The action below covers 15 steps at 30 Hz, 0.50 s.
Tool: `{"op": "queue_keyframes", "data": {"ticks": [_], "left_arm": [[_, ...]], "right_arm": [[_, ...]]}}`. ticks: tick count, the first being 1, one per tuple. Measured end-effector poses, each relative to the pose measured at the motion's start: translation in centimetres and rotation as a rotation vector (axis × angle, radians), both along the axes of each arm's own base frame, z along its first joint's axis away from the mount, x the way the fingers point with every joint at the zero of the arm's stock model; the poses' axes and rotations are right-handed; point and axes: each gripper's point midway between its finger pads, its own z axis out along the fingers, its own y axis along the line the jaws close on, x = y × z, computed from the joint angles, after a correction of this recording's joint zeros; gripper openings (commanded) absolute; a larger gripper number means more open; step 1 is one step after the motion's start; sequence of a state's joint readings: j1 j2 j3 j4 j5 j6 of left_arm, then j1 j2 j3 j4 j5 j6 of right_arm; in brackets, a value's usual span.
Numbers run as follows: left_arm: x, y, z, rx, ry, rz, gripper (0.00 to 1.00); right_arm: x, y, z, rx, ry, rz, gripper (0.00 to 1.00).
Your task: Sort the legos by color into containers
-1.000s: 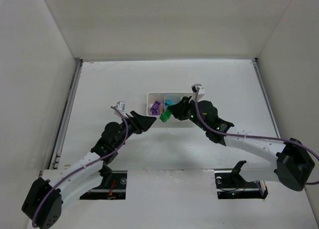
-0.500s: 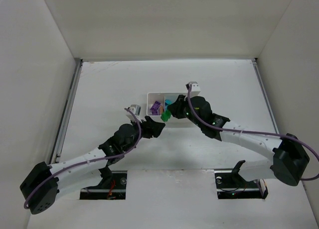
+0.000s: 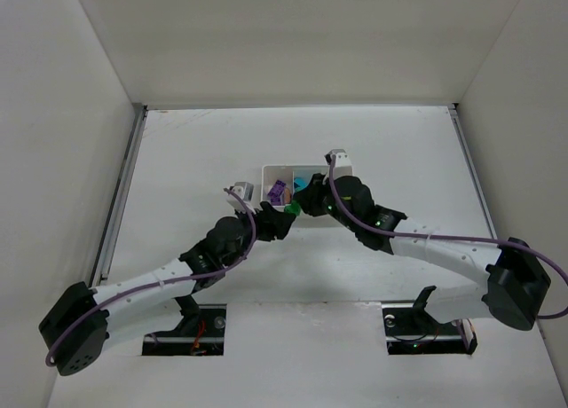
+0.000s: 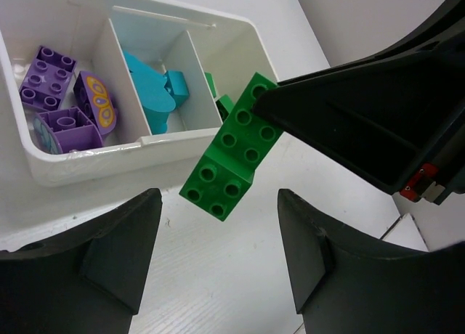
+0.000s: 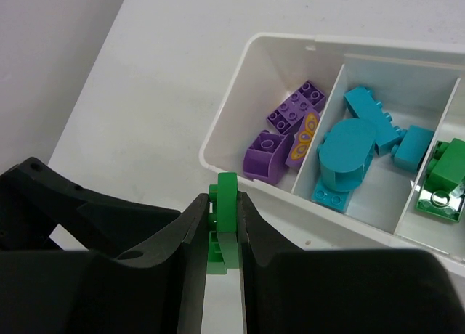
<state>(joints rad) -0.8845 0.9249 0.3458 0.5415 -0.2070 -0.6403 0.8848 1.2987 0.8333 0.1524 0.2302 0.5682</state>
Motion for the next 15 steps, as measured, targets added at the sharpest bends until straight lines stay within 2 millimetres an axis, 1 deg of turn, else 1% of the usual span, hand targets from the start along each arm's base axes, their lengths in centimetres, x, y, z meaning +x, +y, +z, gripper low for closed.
{"op": "queue_keyframes", "data": {"ticks": [10,15], "left_arm": [[0.0,-0.8,-0.5,0.08,-0.037,-0.054,0.6],[-0.2,-0.9,-0.5,0.12,-0.073,-0.082,0.52]], "right_arm": [[-1.2,1.0,0.1,0.04,0.042,0.096,0.24],[-0.6,0.5,0.2,0.077,0.08,0.121,0.23]]}}
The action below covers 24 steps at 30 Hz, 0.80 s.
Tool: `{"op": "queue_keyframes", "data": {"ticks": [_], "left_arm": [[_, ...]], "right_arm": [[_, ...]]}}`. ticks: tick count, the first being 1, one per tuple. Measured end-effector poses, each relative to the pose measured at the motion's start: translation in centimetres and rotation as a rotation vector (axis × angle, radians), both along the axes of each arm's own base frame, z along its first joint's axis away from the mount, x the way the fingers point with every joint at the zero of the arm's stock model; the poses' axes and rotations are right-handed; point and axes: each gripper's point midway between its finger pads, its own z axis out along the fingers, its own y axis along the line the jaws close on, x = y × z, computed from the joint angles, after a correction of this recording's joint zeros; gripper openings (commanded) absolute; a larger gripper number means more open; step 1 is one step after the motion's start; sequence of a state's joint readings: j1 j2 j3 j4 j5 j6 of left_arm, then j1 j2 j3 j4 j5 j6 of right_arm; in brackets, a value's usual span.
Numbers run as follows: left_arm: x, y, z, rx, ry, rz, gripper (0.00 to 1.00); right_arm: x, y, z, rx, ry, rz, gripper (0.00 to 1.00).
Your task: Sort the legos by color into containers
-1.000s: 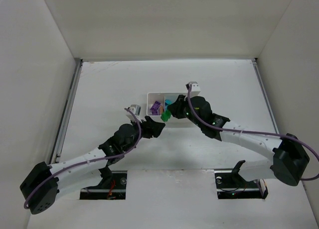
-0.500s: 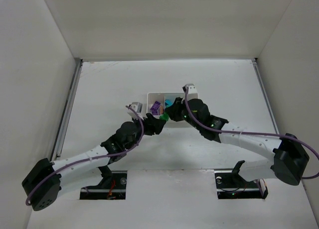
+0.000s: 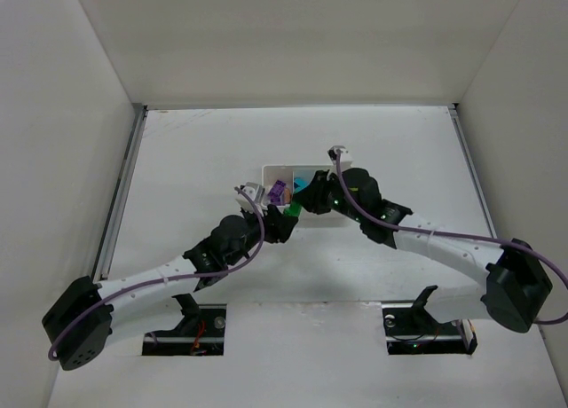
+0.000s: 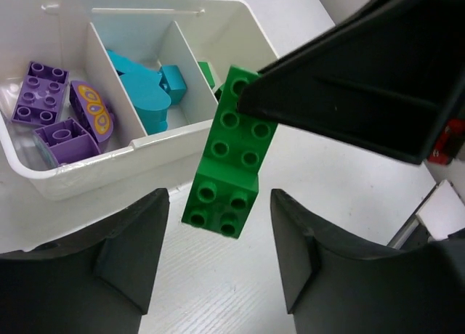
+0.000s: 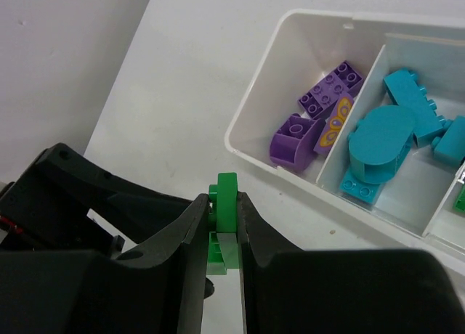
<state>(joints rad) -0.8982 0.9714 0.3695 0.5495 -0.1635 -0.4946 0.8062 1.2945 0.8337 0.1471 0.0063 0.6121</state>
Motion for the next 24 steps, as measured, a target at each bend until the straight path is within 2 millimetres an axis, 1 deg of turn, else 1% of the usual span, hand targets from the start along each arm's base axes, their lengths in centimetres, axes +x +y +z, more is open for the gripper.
{"op": "queue_keyframes", "data": {"ticks": [3,6,10,12,16,19,22,24], "left_arm": [[-0.2,-0.1,0.0,0.015,-0.013,-0.015,0.47],[-0.2,-0.1,0.0,0.024,-0.022,-0.019,0.47],[-0.2,-0.3,-0.1,0.033,-0.024,-0.027,0.47],[-0.2,-0.5,-0.2,0.038,-0.023,-0.035,0.46],[-0.3,-0.7,-0.3,0.041,-0.023,-0.044,0.34],[-0.4,-0.8,-0.2,0.043,-0.026,-0.057,0.26],[-0.4,-0.9,-0.2,0.042,-0.026,-0.059,0.22],[-0.5,-0.9,-0.2,0.042,-0.026,-0.062,0.22]], "right_arm": [[0.4,-0.5,0.0,0.013,0.017,0.002,0.23],[0.5,-0.7,0.0,0.021,0.029,0.006,0.23],[0.1,-0.4,0.0,0.029,0.039,0.032,0.23],[-0.1,-0.2,-0.1,0.032,0.044,0.043,0.23],[-0.5,0.1,-0.2,0.041,0.064,0.067,0.23],[-0.4,0.1,-0.3,0.044,0.07,0.067,0.23],[-0.3,-0.1,-0.3,0.047,0.073,0.063,0.23],[-0.1,-0.2,-0.4,0.048,0.077,0.059,0.23]]}}
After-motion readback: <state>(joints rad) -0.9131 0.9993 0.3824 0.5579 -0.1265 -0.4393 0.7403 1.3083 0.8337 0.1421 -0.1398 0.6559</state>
